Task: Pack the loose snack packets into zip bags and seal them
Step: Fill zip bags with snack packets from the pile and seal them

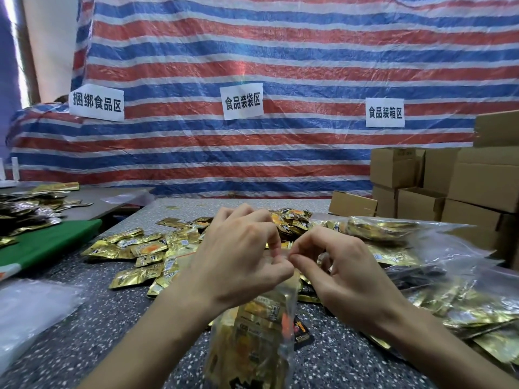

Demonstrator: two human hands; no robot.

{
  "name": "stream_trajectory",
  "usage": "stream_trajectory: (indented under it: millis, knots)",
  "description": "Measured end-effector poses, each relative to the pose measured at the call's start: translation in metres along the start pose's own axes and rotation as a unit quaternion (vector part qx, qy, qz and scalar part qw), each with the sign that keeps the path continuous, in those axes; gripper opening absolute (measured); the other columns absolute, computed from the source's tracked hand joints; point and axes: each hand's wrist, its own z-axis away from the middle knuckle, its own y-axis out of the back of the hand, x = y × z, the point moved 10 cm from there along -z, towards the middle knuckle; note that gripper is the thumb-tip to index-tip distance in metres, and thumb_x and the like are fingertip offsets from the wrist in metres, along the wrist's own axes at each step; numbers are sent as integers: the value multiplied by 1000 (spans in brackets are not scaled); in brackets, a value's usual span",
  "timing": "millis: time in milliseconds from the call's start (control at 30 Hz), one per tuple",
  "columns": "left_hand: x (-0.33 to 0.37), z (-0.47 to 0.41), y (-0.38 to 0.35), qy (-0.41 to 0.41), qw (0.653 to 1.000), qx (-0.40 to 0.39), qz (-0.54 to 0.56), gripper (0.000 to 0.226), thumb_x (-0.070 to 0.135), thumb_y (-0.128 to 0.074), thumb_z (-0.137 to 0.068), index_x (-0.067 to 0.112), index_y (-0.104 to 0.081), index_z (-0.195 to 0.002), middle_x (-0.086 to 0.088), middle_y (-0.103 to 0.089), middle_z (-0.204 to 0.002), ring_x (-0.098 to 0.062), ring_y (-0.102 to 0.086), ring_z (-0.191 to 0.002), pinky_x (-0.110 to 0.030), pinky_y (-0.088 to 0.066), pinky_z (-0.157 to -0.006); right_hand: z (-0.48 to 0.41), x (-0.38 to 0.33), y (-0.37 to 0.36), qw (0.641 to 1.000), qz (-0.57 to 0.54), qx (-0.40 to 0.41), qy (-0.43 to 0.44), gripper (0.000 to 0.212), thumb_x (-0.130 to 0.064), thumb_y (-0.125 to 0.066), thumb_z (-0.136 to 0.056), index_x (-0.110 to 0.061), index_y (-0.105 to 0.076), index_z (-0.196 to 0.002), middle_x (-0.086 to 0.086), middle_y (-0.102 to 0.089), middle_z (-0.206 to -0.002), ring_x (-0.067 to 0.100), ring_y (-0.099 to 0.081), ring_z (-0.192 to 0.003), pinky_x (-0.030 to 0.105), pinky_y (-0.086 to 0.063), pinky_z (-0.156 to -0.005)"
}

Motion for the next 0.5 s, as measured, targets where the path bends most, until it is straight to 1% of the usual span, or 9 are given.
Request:
stream_trajectory:
  millis: [100, 167, 333, 433, 500]
  knots:
    - [-2, 0, 1, 7, 1000, 9, -3, 20, 50, -57, -76, 30, -60, -73, 14, -56, -84, -8, -44, -87, -27, -26, -79, 0, 1, 0, 1000, 1, 3, -7, 8, -21, -71, -91, -27, -69, -87, -13, -64, -75, 8, -60, -70, 21, -41, -56]
    - [-3, 0, 1, 7, 1000, 9, -3, 18, 48, -61, -78, 31, -58, -72, 15, -55, -83, -7, -43, -86, -27, -24, -77, 0, 2, 0, 1000, -1, 4, -12, 8, -21, -71, -91, -27, -68, -86, -13, -64, -75, 7, -59, -69, 21, -41, -56]
    - [-5, 3, 1, 12, 1000, 8, -8, 18, 50, -52, -74, 33, -54, -69, 14, -57, -81, -8, -43, -85, -26, -24, -77, 3, 7, 2, 1000, -5, 6, -27, 10, -22, -71, -91, -27, -68, -83, -12, -63, -72, 7, -57, -64, 20, -38, -55]
    - [-11, 6, -1, 20, 1000, 3, -13, 20, 49, -47, -73, 32, -58, -70, 15, -58, -81, -8, -46, -86, -28, -28, -80, 5, 12, 5, 999, -17, 11, -44, 11, -21, -71, -91, -27, -69, -82, -12, -65, -74, 3, -56, -61, 18, -39, -54]
    - [-16, 8, -2, 22, 1000, -1, -7, 23, 48, -47, -74, 32, -63, -73, 16, -59, -82, -9, -49, -89, -30, -33, -84, 6, 15, 6, 998, -25, 11, -55, 11, -19, -71, -91, -26, -70, -82, -13, -66, -79, 2, -58, -64, 16, -40, -55]
